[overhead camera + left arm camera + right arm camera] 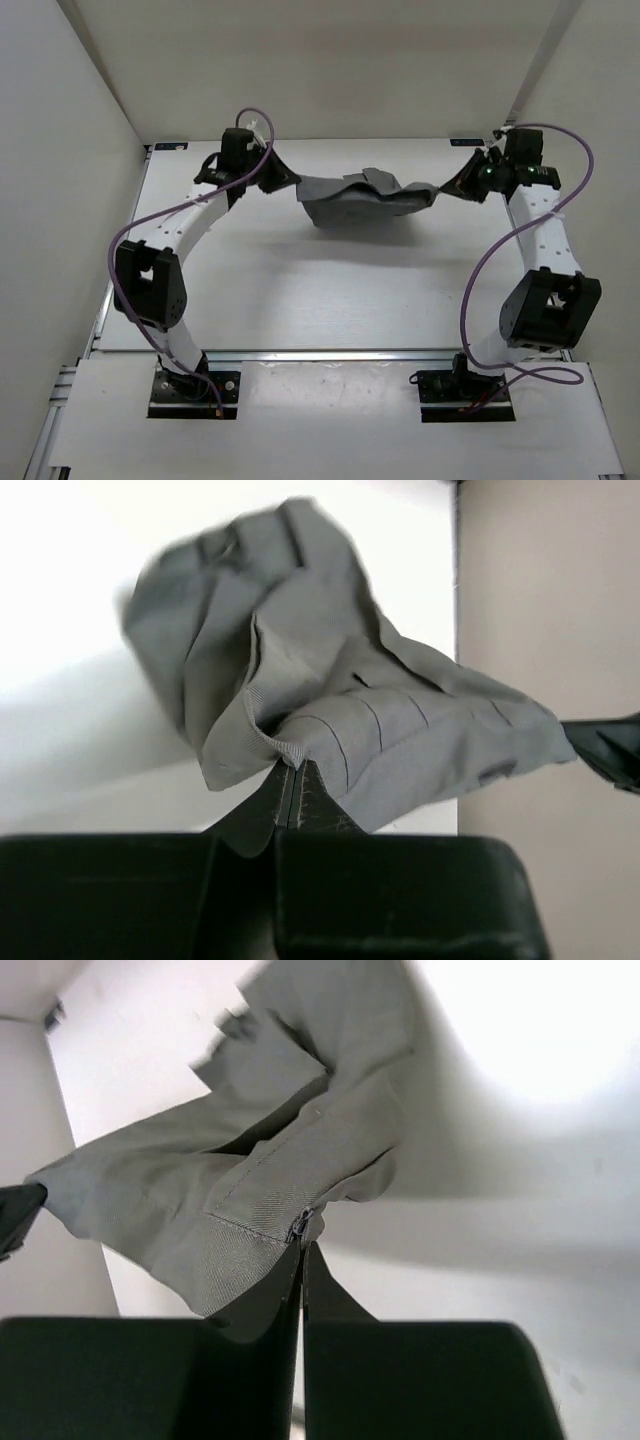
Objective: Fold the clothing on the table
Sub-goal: Flatten the skirt out
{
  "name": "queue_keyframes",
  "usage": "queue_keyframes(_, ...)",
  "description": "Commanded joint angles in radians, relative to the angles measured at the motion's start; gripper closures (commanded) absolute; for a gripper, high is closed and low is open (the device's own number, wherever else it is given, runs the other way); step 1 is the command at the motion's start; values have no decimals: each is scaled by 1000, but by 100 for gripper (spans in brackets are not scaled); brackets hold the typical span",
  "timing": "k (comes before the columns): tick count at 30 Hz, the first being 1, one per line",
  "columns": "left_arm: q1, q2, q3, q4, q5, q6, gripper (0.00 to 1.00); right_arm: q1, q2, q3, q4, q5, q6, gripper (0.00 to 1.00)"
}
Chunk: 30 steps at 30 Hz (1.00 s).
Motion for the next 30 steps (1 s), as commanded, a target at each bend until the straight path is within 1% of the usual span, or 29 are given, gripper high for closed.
queue_keyframes(1, 19, 2, 192, -85, 84, 115, 100, 2, 31, 153, -23, 3, -54, 100)
queue_keyframes(3, 23, -31, 194, -75, 117, 118, 100, -2, 25, 199, -8, -19, -70, 99)
queue_keyframes(5, 39, -61, 154, -72, 159, 114, 100, 3, -17, 180, -17, -28, -84, 100)
queue_keyframes(6, 39, -110, 90, -57, 206, 100, 100, 8, -30, 153, -13, -56, -105, 100)
queue_keyframes(7, 37, -150, 2, 7, 255, 85, 100, 24, -73, 133, -9, -48, -110, 100)
queue_keyframes(8, 39, -226, -46, 38, 274, 74, 100, 41, -129, 95, -8, -45, -139, 100)
queue_keyframes(9, 27, -312, -138, 100, 300, 57, 100, 70, -159, 53, -8, -19, -163, 100)
queue_keyframes(10, 26, -359, -212, 156, 314, 31, 100, 102, -226, 17, -2, 5, -189, 100)
queue_keyframes(11, 39, -443, -244, 176, 324, 0, 100, 145, -295, 4, 4, 45, -196, 100)
queue_keyframes(12, 63, -525, -290, 211, 343, -23, 100, 162, -356, -22, 4, 83, -218, 100)
queue_keyframes(13, 86, -567, -333, 275, 376, -66, 100, 193, -392, -50, 3, 97, -228, 100)
queue_keyframes(15, 129, -688, -358, 337, 429, -118, 100, 219, -516, -86, 26, 139, -232, 100)
queue_keyframes(16, 147, -728, -342, 323, 427, -106, 100, 242, -541, -96, 39, 181, -234, 99)
queue_keyframes(18, 137, -761, -317, 311, 409, -83, 100, 287, -637, -123, 73, 252, -235, 100)
queue_keyframes(19, 137, -775, -320, 323, 412, -110, 100, 313, -657, -128, 86, 287, -237, 100)
queue_keyframes(20, 146, -779, -343, 360, 418, -150, 100, 310, -673, -114, 84, 303, -232, 100)
queue_keyframes(22, 160, -772, -366, 353, 403, -170, 100, 302, -659, -88, 67, 317, -243, 100)
queue_keyframes(24, 169, -750, -393, 317, 352, -179, 100, 301, -598, -90, 64, 315, -242, 100)
queue_keyframes(26, 175, -706, -470, 311, 328, -184, 100, 295, -540, -117, 92, 276, -228, 99)
queue_keyframes(27, 178, -687, -514, 311, 305, -189, 100, 270, -514, -137, 108, 260, -214, 100)
queue_keyframes(29, 178, -594, -570, 316, 279, -193, 100, 215, -440, -203, 179, 161, -179, 100)
queue_keyframes(30, 175, -565, -597, 351, 268, -202, 100, 181, -396, -214, 194, 138, -164, 100)
